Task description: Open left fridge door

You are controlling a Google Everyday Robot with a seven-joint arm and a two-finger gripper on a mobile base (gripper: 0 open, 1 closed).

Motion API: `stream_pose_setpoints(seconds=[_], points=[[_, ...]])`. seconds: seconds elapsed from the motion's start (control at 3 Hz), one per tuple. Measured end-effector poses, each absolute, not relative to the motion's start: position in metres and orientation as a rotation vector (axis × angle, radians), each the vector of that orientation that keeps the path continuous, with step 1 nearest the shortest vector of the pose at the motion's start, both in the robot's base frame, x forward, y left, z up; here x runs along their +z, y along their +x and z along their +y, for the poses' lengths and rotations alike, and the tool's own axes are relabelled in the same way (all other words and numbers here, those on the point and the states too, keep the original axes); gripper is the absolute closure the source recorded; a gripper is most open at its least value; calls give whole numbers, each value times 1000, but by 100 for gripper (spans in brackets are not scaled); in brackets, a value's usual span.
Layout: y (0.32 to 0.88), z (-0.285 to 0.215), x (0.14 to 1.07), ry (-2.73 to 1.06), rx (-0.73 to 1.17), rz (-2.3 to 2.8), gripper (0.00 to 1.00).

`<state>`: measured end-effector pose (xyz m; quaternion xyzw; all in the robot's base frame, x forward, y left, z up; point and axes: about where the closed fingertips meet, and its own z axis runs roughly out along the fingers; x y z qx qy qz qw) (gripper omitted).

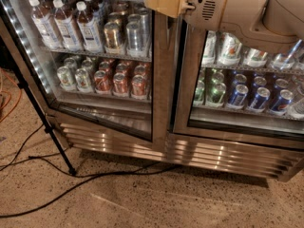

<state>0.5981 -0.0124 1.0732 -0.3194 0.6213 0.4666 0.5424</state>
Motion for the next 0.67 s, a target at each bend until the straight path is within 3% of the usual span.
stream_pose_setpoints(seconds=[0.67], points=[[598,-12,1073,-759,1108,1475,58]])
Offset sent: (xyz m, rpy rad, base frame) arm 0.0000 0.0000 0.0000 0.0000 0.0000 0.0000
